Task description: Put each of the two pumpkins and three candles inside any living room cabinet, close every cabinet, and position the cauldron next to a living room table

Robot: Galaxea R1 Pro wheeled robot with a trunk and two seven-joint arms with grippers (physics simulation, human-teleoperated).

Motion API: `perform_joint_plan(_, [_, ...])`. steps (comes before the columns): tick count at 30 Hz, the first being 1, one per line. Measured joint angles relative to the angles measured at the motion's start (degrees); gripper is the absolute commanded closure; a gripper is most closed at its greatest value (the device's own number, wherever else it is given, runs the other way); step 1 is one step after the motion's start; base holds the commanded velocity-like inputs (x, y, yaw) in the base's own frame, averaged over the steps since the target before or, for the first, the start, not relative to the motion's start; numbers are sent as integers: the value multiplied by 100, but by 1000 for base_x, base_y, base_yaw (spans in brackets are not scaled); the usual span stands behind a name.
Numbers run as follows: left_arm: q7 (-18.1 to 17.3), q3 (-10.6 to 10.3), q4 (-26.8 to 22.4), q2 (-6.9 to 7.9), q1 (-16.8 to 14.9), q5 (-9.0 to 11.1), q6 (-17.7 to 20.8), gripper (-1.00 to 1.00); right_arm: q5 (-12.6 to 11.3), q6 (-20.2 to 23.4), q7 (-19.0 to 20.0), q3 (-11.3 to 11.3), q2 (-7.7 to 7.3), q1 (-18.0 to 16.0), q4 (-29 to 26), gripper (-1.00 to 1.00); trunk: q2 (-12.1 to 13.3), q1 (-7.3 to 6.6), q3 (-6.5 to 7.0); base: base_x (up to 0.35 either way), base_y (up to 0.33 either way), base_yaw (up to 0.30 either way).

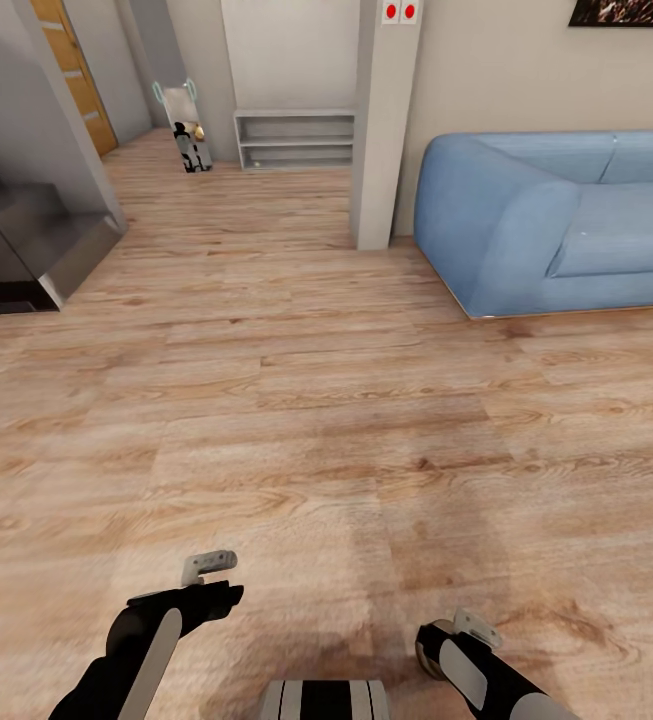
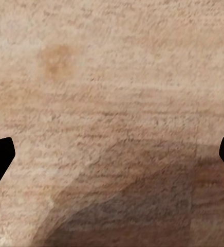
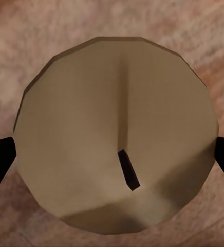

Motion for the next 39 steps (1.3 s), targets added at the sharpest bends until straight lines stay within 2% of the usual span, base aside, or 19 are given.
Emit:
perform_joint_plan(27, [0, 4, 0, 0, 2, 0, 5, -100, -26, 6, 5, 3, 0, -2, -1, 100, 3, -5, 44, 0, 0, 0])
perform_joint_plan(39, [0, 8, 21, 0, 1, -1, 2, -100, -17, 3, 6, 5, 1, 2, -2, 100, 19, -36, 310, 0, 0, 0])
